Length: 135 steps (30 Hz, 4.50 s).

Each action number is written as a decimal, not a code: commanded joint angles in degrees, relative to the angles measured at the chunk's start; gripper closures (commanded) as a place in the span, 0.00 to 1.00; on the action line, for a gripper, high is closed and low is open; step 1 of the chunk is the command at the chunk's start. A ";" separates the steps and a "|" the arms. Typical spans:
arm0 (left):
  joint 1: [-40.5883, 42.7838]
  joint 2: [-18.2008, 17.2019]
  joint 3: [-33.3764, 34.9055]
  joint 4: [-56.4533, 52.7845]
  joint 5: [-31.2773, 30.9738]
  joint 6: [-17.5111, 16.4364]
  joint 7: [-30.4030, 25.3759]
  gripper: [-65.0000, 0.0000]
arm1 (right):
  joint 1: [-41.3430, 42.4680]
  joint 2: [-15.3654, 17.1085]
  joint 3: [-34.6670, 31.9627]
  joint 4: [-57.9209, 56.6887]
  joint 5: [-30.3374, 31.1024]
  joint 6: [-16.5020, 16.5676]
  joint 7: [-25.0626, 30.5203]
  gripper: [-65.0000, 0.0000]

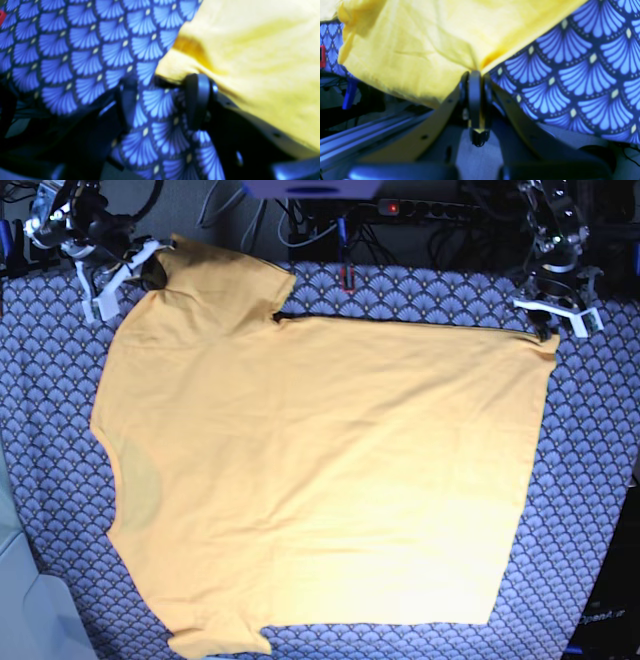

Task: Fold the T-shirt properly
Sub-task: 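Close both grippers on the shirt's shoulder edges, then lift the shoulder edge with both grippers and pull it toward the hem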

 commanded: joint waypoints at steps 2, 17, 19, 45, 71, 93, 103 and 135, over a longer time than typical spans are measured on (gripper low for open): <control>0.38 -0.37 -0.21 -0.08 -0.24 -0.28 0.65 0.53 | -1.08 -0.17 -0.51 -0.99 -4.47 0.17 -5.84 1.00; 1.61 1.47 -0.12 3.44 -0.33 -0.46 0.48 0.53 | -1.35 -0.17 -0.78 -1.08 -4.47 0.17 -5.84 1.00; 1.96 1.91 -0.12 5.11 -0.33 -0.46 0.30 0.53 | -1.44 -0.17 -0.78 -1.08 -4.47 0.17 -5.84 1.00; -1.65 -0.46 -0.12 -3.33 -9.91 -0.37 0.30 0.53 | -1.08 1.85 -0.78 -5.12 -4.47 0.17 -5.84 1.00; 0.46 -0.64 -0.03 3.18 -10.44 -0.46 9.01 1.00 | -1.70 1.85 -0.34 0.24 -4.38 0.17 -5.31 1.00; 10.57 -1.43 -4.87 17.95 -10.44 -0.46 9.01 1.00 | -3.37 2.99 2.39 12.90 -4.11 0.17 -5.31 1.00; 9.34 -1.43 -4.43 17.95 -10.44 -0.46 9.01 1.00 | 2.17 3.87 2.04 15.71 -4.11 0.17 -5.93 1.00; -23.36 -3.36 2.43 10.03 7.76 -0.46 30.46 1.00 | 32.23 10.29 -4.91 -0.64 -4.47 0.17 -14.72 1.00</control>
